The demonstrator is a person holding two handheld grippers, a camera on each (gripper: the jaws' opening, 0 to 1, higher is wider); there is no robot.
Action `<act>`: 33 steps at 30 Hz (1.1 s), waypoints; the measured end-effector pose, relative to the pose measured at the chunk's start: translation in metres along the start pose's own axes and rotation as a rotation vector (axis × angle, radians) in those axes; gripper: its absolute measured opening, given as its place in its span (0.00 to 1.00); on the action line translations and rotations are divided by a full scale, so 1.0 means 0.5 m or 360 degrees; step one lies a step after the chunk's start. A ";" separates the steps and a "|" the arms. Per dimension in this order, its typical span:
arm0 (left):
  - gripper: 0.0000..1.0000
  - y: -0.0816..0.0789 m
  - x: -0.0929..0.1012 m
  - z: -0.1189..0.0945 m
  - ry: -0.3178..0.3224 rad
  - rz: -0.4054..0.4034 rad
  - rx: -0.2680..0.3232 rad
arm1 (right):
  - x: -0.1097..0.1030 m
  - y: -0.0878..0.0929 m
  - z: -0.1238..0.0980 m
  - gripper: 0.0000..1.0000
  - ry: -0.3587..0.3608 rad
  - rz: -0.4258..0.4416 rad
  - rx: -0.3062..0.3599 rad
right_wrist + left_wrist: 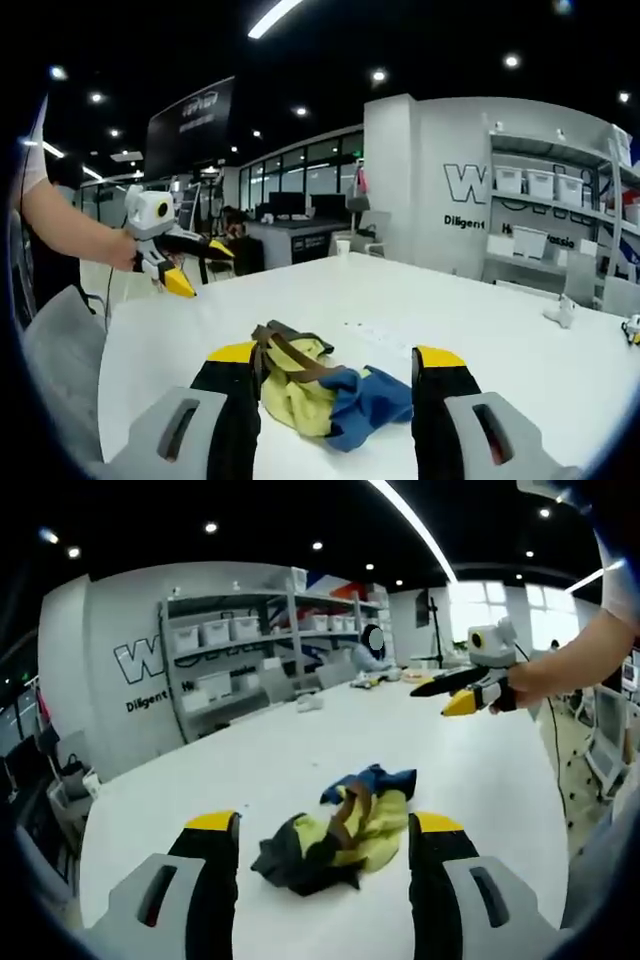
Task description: Fold the garment on the visible template until the final outline fits inside the template.
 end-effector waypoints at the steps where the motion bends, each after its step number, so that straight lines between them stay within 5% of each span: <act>1: 0.67 0.000 -0.001 0.005 0.0006 0.0002 -0.0006 | 0.003 -0.001 0.002 0.58 -0.0002 0.0000 0.0003; 9: 0.66 0.006 -0.006 0.047 0.0057 0.0060 -0.0074 | 0.015 0.008 0.022 0.56 -0.0024 -0.0004 -0.0015; 33: 0.57 0.020 0.001 0.044 0.0068 0.0125 -0.0144 | 0.016 0.003 0.010 0.50 -0.0038 -0.0020 -0.0027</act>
Point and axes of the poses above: the point that each gripper's makers call its tool centre point, and the gripper's own axes: z roughly forward along the fingers, x roughly to its right, y roughly out of its underside, the point moved 8 cm from there along -z, roughly backward along the fingers, and after that the axes turned 10 degrees about -z, right-handed, at the moved point
